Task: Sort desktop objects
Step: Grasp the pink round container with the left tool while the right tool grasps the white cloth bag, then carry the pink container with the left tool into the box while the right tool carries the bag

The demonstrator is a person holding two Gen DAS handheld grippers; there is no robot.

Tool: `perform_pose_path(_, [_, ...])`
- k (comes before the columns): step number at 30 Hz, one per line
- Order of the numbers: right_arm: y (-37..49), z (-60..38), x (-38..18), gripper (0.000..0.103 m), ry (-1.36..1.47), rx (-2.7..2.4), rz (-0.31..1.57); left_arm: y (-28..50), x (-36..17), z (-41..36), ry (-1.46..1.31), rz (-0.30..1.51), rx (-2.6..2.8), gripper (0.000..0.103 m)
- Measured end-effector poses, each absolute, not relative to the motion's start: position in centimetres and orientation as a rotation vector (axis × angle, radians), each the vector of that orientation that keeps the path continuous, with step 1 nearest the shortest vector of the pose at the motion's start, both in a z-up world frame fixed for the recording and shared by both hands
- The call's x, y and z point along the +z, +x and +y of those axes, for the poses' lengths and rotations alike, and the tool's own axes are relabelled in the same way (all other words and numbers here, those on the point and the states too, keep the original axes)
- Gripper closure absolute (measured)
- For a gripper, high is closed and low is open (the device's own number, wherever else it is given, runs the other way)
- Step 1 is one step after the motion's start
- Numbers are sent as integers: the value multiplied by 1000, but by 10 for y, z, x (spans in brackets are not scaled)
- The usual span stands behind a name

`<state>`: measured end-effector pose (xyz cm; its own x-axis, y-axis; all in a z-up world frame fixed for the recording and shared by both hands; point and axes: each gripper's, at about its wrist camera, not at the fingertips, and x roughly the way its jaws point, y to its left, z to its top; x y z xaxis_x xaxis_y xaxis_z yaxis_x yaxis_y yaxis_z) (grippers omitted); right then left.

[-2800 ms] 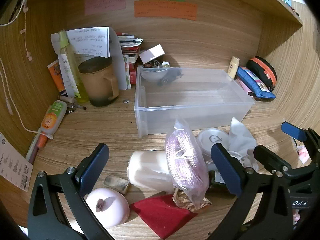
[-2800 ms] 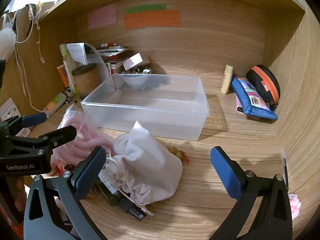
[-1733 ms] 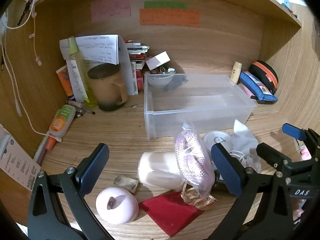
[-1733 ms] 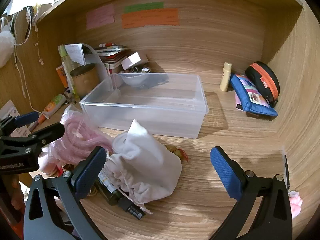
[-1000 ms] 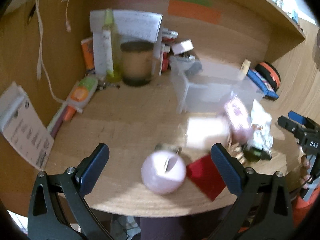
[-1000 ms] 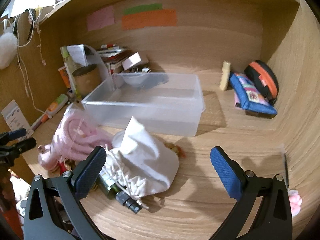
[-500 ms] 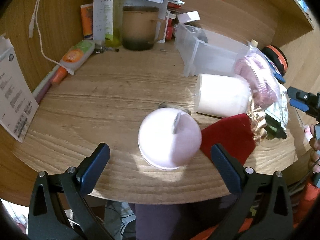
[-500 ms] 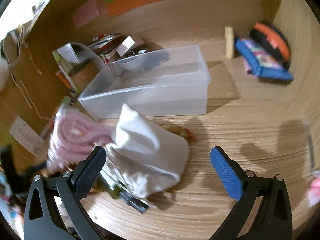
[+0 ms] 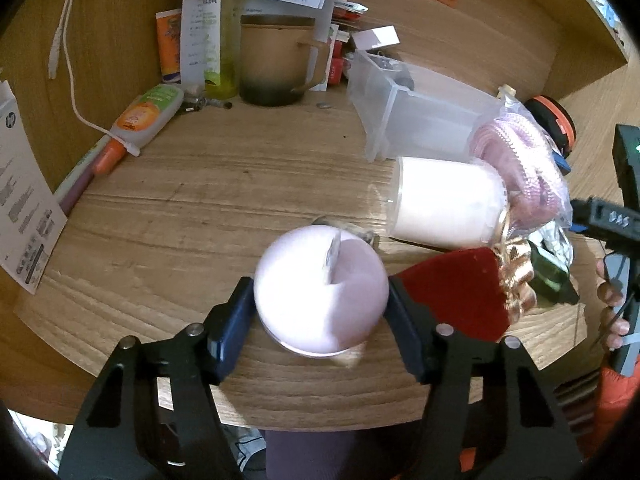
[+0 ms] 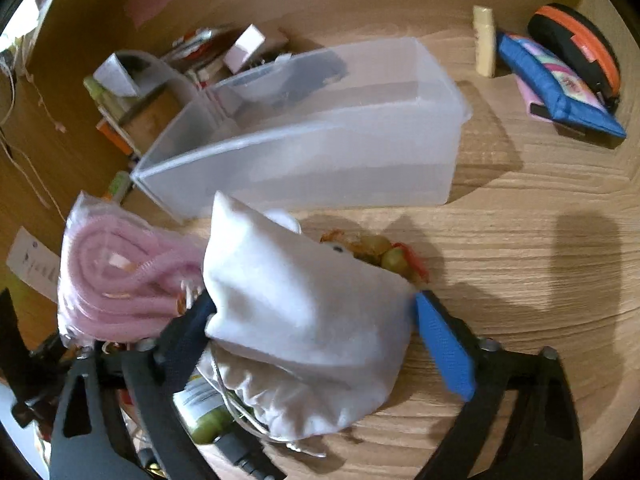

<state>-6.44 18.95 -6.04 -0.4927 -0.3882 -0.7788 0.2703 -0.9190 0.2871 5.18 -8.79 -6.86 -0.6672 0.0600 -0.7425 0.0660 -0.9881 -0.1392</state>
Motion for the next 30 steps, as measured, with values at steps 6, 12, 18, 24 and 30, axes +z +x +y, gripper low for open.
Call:
perform_pose_path(6, [-55, 182, -57, 34, 1272, -2482, -58, 51, -68, -88, 1266, 228, -2840, 39])
perform_pose_path(12, [-48, 183, -46, 39, 1219, -2530, -23, 58, -53, -93, 1205, 237, -2846, 39])
perform_pose_path(18, [-43, 192, -24, 39, 1132, -2570, -37, 59, -27, -91, 1115, 209, -2887, 39])
perform_pose_path(24, [-41, 203, 3, 39, 1032, -2650, 18, 41, 2, -85, 1060, 178, -2947, 39])
perform_pose_path(30, [-48, 211, 25, 39, 961, -2704, 66, 14, 28, -71, 1042, 132, -3026, 39])
